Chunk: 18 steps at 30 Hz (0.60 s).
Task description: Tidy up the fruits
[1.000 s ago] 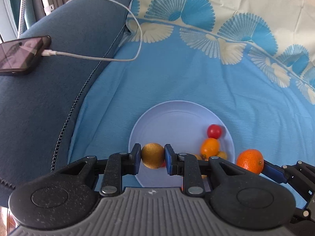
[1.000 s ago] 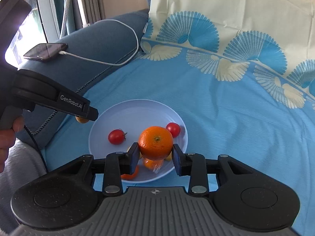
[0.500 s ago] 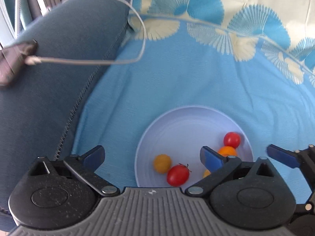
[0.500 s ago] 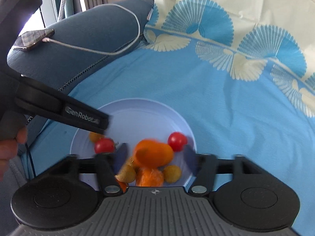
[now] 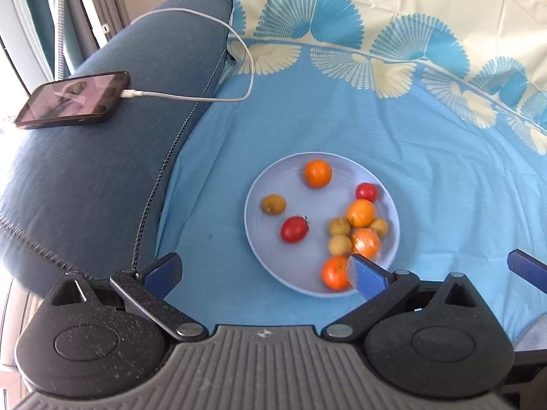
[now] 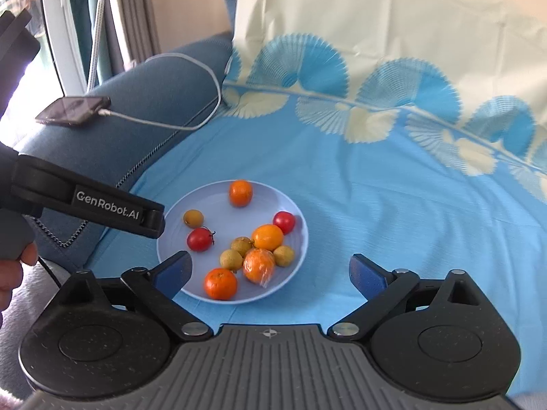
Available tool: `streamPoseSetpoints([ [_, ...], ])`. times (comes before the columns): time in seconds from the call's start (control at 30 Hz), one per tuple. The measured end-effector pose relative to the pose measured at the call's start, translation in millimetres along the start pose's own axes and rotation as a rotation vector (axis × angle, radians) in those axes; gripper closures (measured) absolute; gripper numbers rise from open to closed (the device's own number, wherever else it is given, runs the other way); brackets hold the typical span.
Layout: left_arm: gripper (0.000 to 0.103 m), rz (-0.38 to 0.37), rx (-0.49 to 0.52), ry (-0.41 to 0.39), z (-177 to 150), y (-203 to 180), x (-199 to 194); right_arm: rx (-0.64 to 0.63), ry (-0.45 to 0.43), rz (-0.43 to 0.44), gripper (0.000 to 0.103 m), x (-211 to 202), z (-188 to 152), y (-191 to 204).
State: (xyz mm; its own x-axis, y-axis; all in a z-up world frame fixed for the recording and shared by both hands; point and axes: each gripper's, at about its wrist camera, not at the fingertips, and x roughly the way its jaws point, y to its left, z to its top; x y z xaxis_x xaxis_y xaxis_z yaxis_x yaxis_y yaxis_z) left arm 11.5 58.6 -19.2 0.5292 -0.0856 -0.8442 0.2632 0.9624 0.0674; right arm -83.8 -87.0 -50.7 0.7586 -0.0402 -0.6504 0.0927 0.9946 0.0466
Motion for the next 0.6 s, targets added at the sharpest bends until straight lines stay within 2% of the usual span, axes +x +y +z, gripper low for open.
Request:
streamPoseSetpoints([
  [0.33, 0.000, 0.012, 0.040, -0.052, -33, -16, -42, -0.005, -0.072, -0.087, 0.001, -52, -28, 2],
  [0.6, 0.000, 0.039, 0.070, -0.077, -46, -26, -53, -0.025, -0.103, -0.094, 0.001, -74, -37, 4],
])
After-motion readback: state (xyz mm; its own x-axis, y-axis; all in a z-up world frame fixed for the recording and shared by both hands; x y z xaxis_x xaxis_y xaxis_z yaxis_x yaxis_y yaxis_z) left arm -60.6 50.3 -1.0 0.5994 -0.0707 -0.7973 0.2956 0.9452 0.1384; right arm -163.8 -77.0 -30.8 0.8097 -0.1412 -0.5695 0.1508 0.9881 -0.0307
